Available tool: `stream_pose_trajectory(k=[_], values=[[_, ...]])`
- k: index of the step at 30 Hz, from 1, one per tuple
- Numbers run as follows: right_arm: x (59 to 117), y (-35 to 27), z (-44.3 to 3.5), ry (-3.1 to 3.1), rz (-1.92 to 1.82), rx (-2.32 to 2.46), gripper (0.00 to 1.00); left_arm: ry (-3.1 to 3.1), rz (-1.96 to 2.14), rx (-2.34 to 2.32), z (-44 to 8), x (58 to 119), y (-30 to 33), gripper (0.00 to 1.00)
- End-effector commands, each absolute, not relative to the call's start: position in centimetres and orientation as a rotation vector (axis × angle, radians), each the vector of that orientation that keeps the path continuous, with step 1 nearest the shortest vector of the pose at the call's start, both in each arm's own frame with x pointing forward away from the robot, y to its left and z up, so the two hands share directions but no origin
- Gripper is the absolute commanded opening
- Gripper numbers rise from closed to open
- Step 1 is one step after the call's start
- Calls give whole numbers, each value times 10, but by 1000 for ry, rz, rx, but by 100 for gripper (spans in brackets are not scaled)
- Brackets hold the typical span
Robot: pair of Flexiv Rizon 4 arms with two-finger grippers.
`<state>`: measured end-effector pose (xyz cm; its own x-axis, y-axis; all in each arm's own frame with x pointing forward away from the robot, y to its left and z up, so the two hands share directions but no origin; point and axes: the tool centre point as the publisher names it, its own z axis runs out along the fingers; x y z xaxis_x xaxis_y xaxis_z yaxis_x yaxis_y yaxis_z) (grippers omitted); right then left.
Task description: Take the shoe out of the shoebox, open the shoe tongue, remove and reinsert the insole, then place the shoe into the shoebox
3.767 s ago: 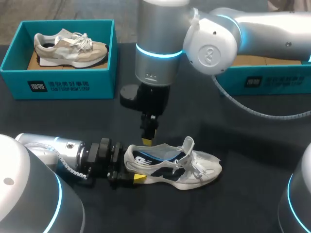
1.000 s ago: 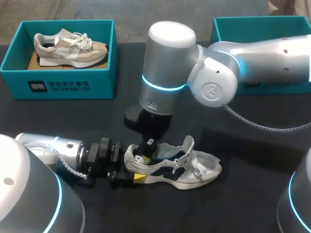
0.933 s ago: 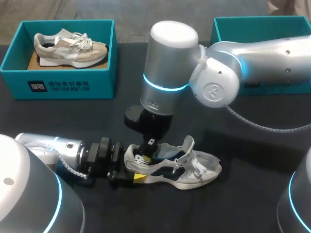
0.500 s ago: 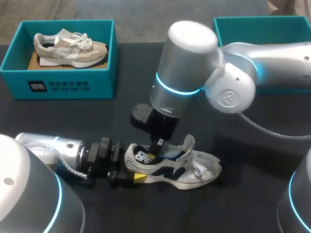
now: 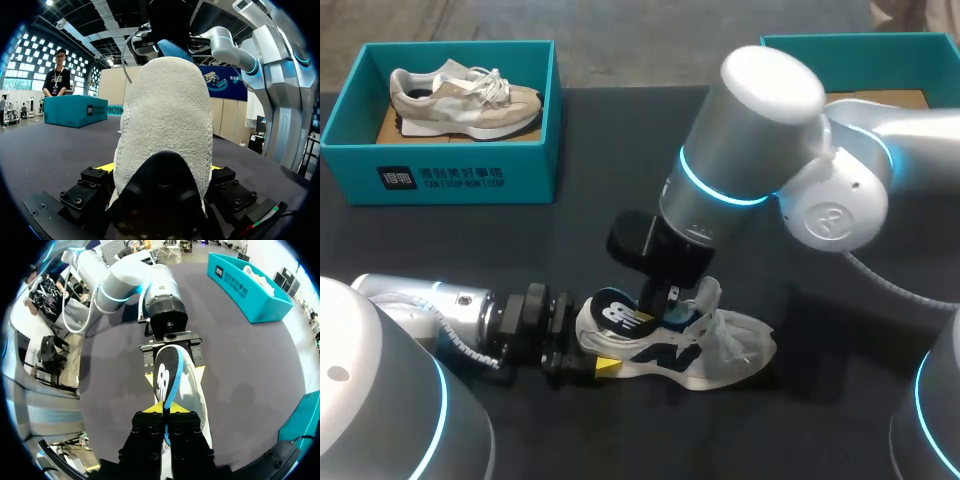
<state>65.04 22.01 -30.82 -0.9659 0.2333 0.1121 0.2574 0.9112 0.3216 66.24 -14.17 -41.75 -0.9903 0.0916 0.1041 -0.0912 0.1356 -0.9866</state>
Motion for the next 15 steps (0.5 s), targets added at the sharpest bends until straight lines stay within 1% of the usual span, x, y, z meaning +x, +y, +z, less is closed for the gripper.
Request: stream_pose_trajectory(k=[1, 7, 15], values=[[651, 217, -306, -3002, -549, -364, 0, -2258, 1978, -1, -418, 663, -142, 0], [657, 231, -304, -2999, -496, -247, 0, -2258, 1978, -1, -418, 663, -142, 0], [667, 243, -313, -2943, -473, -134, 0, -2258, 1978, -1, -418, 663, -142, 0]])
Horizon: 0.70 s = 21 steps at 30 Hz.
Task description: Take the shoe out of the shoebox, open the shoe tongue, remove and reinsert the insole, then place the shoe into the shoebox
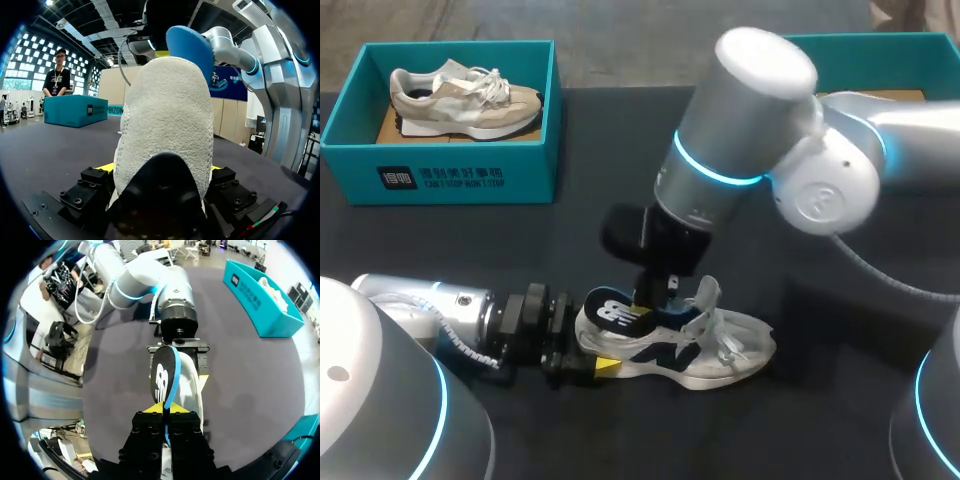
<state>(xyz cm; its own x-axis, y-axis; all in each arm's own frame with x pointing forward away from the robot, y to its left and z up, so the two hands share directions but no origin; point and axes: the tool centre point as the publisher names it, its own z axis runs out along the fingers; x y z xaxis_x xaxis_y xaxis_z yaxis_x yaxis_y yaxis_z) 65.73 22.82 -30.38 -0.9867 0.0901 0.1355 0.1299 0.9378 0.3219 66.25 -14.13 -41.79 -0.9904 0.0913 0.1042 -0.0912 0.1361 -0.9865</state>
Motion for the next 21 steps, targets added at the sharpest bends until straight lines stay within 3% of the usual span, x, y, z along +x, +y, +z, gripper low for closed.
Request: stream_pose_trajectory(k=[1, 9, 16, 21], values=[[668, 245, -314, -2936, -453, -138, 0, -2258, 1978, -1, -418, 663, -142, 0], [670, 247, -317, -2902, -425, -108, 0, -2258, 1978, -1, -418, 663, -142, 0], [669, 247, -315, -2880, -397, -103, 33, -2258, 1978, -1, -418, 663, -142, 0], [670, 245, -309, -2861, -360, -96, 38, -2258, 1978, -1, -418, 663, -142, 0]])
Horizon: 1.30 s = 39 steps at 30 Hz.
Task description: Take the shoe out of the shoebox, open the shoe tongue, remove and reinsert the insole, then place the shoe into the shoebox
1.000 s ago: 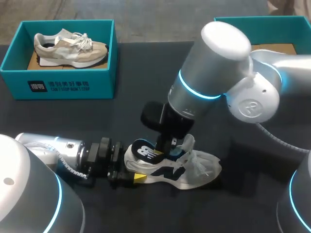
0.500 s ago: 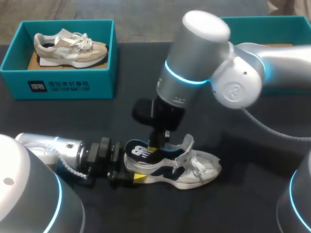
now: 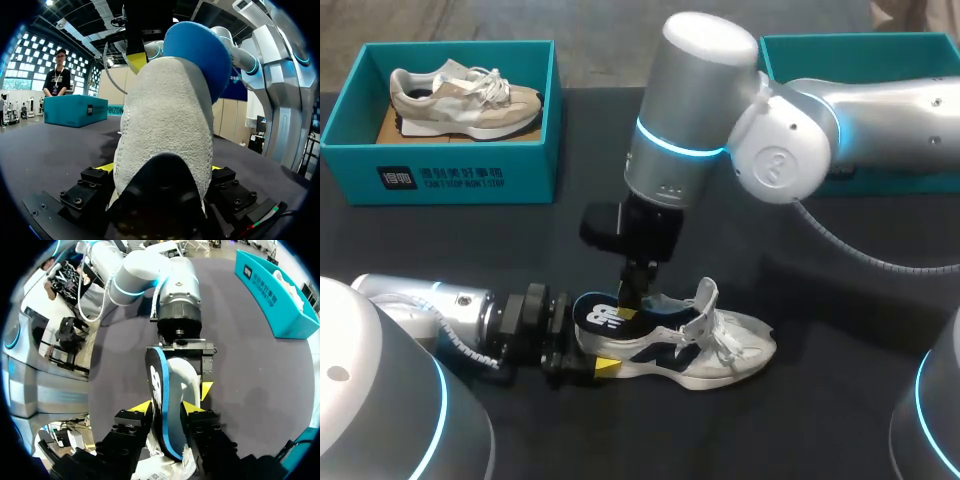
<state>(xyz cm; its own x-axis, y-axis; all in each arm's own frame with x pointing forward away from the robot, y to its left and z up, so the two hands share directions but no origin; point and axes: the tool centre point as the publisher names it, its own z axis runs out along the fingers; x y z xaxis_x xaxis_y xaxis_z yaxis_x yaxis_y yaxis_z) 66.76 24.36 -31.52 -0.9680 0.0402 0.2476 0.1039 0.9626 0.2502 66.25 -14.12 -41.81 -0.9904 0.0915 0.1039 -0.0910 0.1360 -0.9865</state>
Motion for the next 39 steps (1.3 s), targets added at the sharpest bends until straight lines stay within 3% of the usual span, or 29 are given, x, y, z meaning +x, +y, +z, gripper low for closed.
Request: stream_pose_trajectory(k=[1, 8, 39], values=[[670, 244, -308, -2855, -341, -109, 38, -2258, 1978, -1, -418, 663, -142, 0], [671, 230, -307, -2769, -437, -44, 34, -2258, 1978, -1, -418, 663, -142, 0], [663, 227, -332, -2628, -582, -44, 35, -2258, 1978, -1, -418, 663, -142, 0]])
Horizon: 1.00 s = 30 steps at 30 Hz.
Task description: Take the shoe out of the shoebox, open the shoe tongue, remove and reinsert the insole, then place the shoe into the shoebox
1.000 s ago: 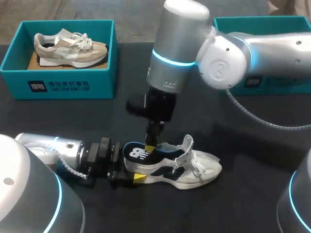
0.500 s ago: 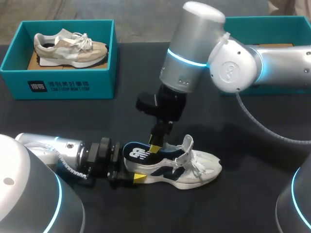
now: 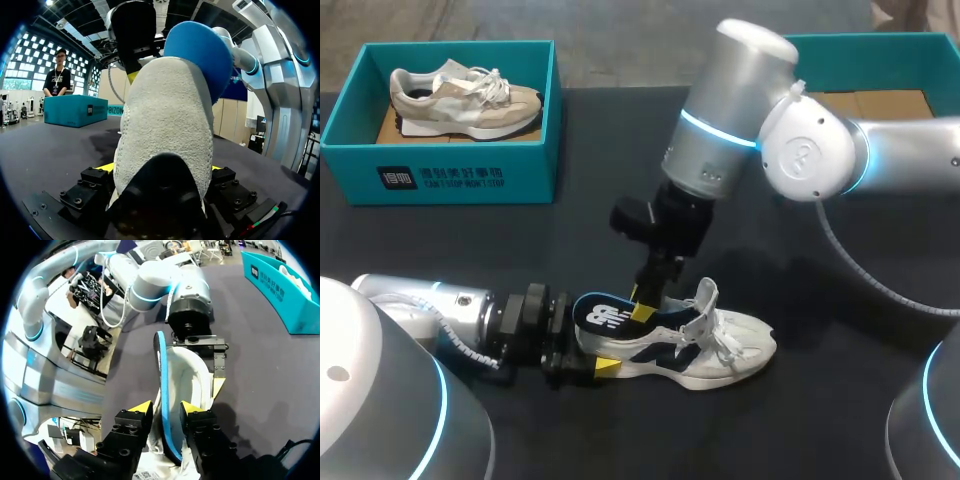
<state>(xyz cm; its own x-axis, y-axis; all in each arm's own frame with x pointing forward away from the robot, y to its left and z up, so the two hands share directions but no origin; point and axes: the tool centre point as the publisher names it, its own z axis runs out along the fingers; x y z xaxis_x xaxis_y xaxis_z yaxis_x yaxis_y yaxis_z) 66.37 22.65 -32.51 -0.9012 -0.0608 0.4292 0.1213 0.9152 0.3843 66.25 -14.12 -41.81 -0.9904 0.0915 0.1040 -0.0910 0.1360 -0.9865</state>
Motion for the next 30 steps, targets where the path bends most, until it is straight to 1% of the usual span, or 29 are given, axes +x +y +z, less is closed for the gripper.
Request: stream_pose_trajectory(k=[1, 7, 17, 19, 20, 21, 25, 30], values=[[663, 227, -333, -2624, -589, -43, 34, -2258, 1978, -1, -418, 663, -142, 0], [660, 230, -338, -2614, -595, -37, 34, -2258, 1978, -1, -418, 663, -142, 0], [656, 234, -342, -2598, -611, -48, 23, -2258, 1978, -1, -418, 663, -142, 0], [656, 234, -342, -2594, -617, -48, 15, -2258, 1978, -1, -418, 663, -142, 0], [656, 234, -343, -2594, -621, -52, 5, -2258, 1978, -1, -418, 663, -142, 0], [656, 234, -343, -2596, -632, -50, 0, -2258, 1978, -1, -418, 663, -142, 0], [658, 235, -336, -2599, -659, -33, 0, -2258, 1978, -1, -418, 663, -142, 0], [663, 233, -317, -2612, -681, -8, 0, -2258, 1978, -1, -418, 663, -142, 0]])
